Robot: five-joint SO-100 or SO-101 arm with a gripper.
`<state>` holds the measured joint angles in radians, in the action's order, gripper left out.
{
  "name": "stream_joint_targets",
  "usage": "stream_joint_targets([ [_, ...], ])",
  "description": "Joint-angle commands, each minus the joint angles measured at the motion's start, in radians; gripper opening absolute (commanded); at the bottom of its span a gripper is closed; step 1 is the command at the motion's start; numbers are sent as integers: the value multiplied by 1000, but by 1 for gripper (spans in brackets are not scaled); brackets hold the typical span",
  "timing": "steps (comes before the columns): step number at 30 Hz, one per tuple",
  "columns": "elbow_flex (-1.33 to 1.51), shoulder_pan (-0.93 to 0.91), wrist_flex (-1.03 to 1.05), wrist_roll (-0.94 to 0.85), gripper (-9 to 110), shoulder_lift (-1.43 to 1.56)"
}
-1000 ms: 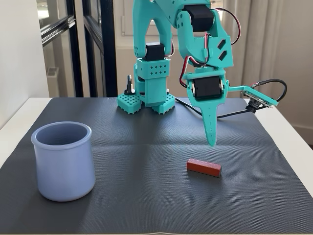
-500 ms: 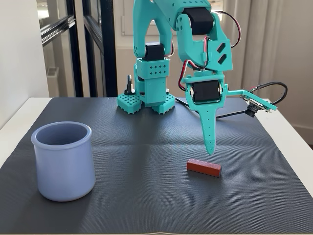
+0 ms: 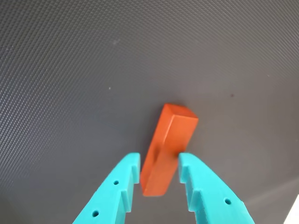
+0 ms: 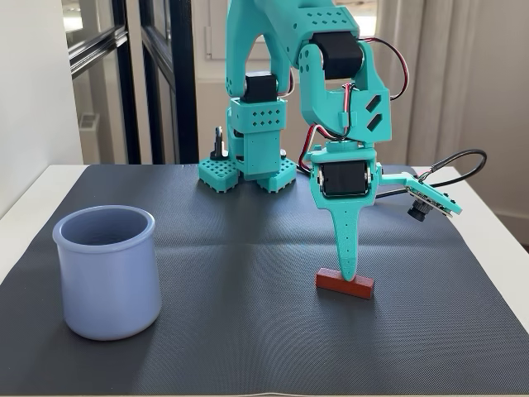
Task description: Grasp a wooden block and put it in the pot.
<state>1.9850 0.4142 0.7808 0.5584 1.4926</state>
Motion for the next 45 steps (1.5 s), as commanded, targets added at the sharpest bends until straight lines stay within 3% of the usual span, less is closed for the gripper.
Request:
stream_joint_targets([
  [1,-43,-8,-8,5,10,5],
  [7,-54,-51,2,101,10,3],
  [21,-66,-52,-3,109,9,-46],
  [26,-66,-51,0,100,0,-46],
  [32,-67,-52,2,98,0,-35],
  [45,-75,-183,160,21,1,377],
])
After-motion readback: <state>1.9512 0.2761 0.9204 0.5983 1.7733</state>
